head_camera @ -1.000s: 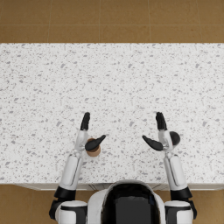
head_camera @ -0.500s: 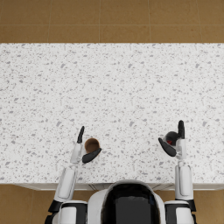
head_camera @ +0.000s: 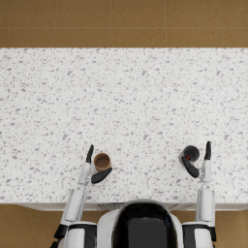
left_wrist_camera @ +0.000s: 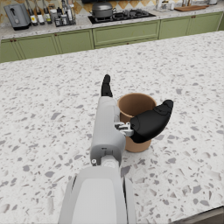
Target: Pick up two cups and pour the berry on the right into the cup on the left
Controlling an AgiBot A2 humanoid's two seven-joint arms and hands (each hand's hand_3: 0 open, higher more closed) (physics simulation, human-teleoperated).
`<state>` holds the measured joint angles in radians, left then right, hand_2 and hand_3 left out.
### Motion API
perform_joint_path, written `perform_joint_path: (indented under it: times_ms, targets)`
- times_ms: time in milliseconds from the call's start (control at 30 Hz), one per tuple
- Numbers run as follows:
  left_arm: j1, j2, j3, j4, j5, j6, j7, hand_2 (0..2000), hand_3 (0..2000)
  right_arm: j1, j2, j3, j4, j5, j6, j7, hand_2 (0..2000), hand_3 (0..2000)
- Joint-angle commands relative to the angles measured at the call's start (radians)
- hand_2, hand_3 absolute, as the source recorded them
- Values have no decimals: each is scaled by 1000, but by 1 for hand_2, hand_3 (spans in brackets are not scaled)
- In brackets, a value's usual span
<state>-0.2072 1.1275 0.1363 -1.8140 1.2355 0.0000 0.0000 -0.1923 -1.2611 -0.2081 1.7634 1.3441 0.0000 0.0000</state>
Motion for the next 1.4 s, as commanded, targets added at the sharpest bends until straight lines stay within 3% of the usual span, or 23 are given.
perform_joint_path:
  times_ms: [33,567,1100,1133,1167,1233,1400]
  targets:
    - [11,7,7,43,0,0,0,0,0,0,-2,4,-46,0,0,0,0,0]
    - [56,67,43,154,0,0,0,0,0,89,-24,67,-246,1,0,0,0,0]
    - [102,122,37,234,-1,-16,-2,0,0,143,-50,90,-319,1,19,4,0,0]
    - [92,120,31,211,-1,-16,-2,1361,327,129,-51,83,-296,1,18,4,1361,327]
    - [86,120,29,179,-1,-32,-2,2000,653,129,-52,82,-296,1,51,2,2000,653]
    - [82,123,23,116,0,-52,-2,2000,1280,133,-54,84,-294,2,108,1,2000,1280]
    - [117,151,44,22,0,-29,-3,2000,1280,119,-63,101,-150,2,127,7,2000,1280]
